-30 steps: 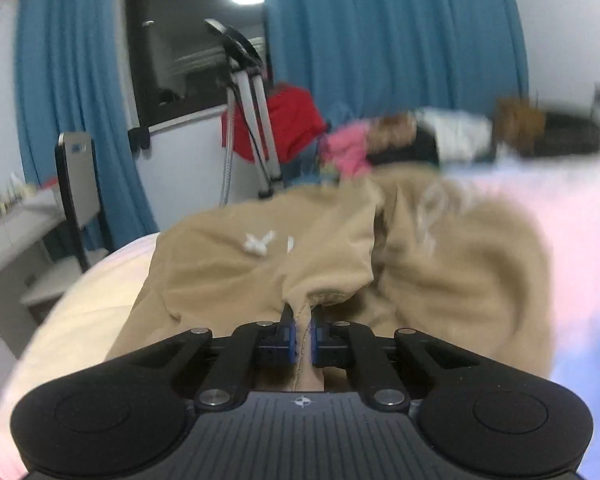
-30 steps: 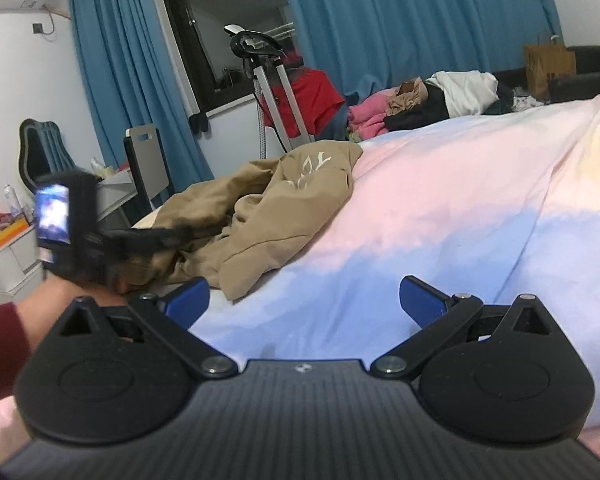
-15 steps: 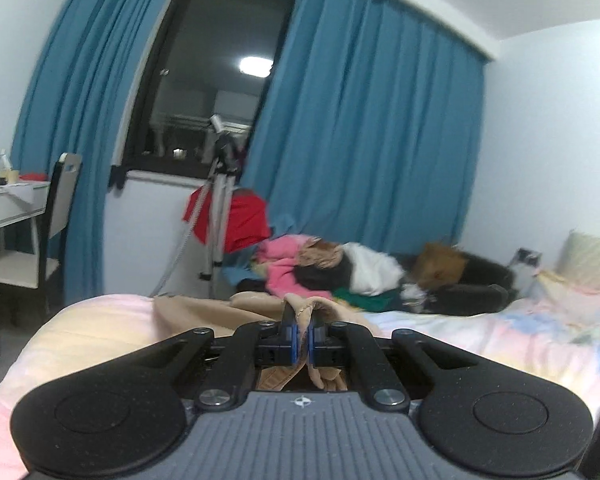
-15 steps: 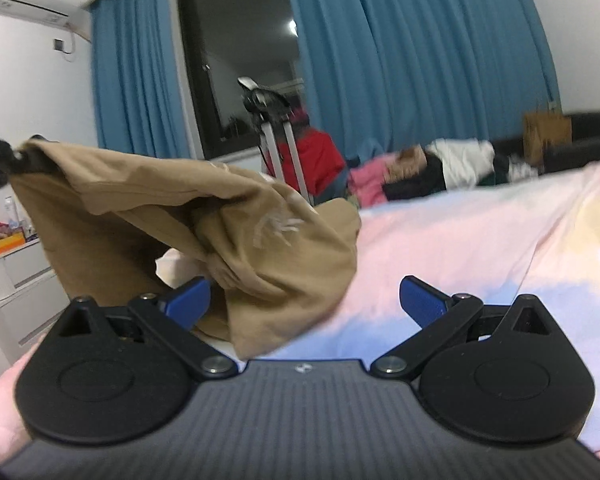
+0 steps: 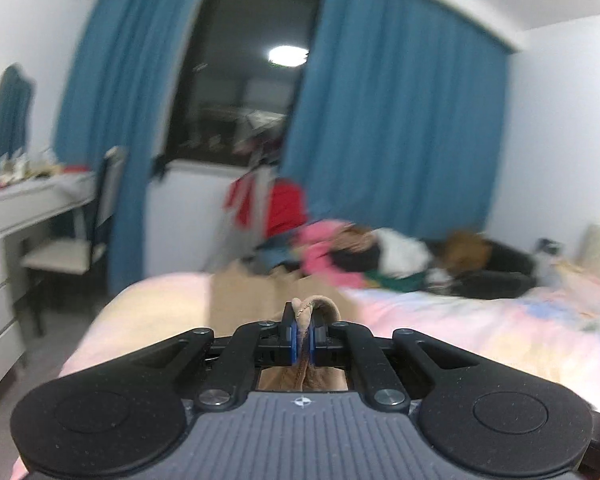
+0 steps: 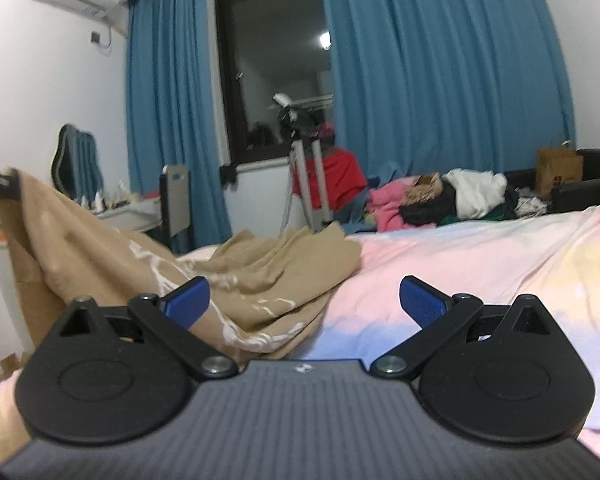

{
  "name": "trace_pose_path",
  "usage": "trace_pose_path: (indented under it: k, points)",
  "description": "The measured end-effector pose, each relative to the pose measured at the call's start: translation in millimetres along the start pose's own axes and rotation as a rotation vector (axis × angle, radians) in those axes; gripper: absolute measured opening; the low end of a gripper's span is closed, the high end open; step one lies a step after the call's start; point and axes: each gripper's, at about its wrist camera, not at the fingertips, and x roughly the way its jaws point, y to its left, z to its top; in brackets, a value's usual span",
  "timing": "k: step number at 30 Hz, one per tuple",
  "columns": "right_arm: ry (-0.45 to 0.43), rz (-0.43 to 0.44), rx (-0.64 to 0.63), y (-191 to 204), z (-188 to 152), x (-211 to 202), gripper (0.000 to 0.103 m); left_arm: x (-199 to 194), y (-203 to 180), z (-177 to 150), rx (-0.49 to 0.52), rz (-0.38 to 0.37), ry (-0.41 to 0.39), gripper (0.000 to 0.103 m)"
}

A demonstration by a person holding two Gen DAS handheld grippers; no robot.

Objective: Fold clothes
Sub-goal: 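Lift the gripped shirt with the left gripper and shake it out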

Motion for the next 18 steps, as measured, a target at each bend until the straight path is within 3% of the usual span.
trace_pose_path:
  k: [4, 9, 11, 12, 14, 16, 18]
  points:
    - [0.088, 0.029, -0.031, 13, -15, 17, 0.103, 66, 21, -20, 0.038, 0.202, 0.083, 0.007]
    - [0.192, 0.068, -0.013, 21, -31, 45, 0.103, 102, 50, -49, 0.063, 0.304, 0.236, 0.016]
    - [0.216, 0.077, 0.004, 20, -35, 56, 0.103, 116, 61, -61, 0.072, 0.341, 0.298, 0.029]
    - [0.223, 0.08, 0.011, 21, -37, 60, 0.103, 116, 67, -61, 0.061, 0.343, 0.32, 0.036]
    - [0.235, 0.091, 0.024, 21, -42, 67, 0.103, 99, 69, -58, 0.052, 0.314, 0.317, 0.04]
    - [0.249, 0.097, 0.033, 22, -47, 73, 0.103, 78, 63, -55, 0.109, 0.27, 0.297, 0.046]
    - [0.27, 0.092, 0.048, 22, -51, 79, 0.103, 61, 46, -61, 0.227, 0.208, 0.277, 0.05]
